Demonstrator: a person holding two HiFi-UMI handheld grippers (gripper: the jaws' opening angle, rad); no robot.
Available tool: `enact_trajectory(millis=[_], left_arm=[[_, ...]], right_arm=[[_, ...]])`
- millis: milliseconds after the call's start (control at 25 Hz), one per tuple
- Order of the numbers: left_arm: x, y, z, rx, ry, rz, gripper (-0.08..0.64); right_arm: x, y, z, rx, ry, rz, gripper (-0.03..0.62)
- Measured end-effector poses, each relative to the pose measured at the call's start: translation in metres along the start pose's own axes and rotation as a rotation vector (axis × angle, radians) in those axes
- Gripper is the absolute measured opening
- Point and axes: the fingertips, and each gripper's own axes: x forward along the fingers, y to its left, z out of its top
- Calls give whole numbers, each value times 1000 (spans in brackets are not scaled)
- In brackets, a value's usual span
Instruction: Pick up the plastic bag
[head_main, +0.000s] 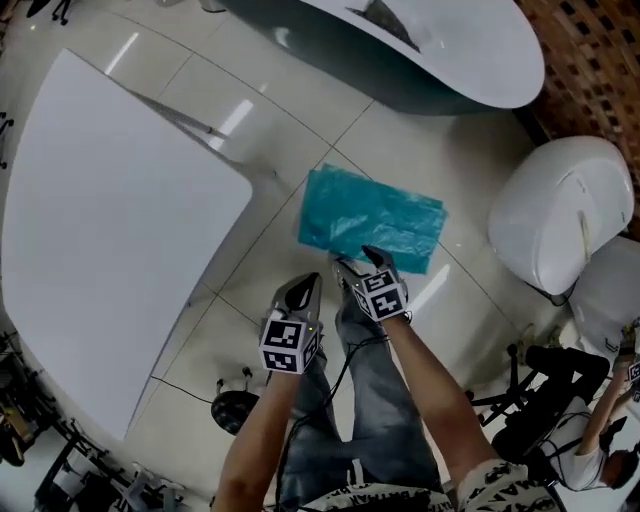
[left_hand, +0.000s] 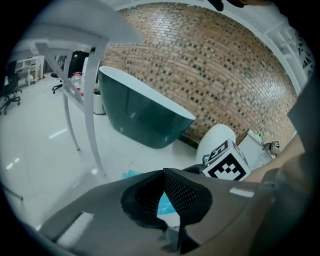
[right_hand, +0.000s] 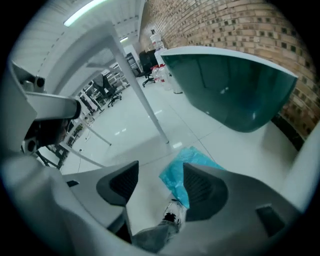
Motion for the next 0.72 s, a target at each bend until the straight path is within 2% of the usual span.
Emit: enact_trajectory(millis=[160, 320, 400, 560, 720], left_arm=[[77, 62, -56, -12, 40, 40, 2], [123, 115, -115, -32, 107, 63, 2], [139, 136, -138, -26, 129, 72, 2], [165, 165, -173, -13, 140, 81, 2], [179, 181, -199, -1, 159, 90, 2]], right_arm=[[116, -17, -40, 14, 56, 31, 296], [206, -17, -93, 48, 110, 39, 296], [248, -17, -118, 21, 127, 45, 356], [307, -24, -152, -76, 152, 29, 356], [339, -23, -165, -146, 143, 7, 354]])
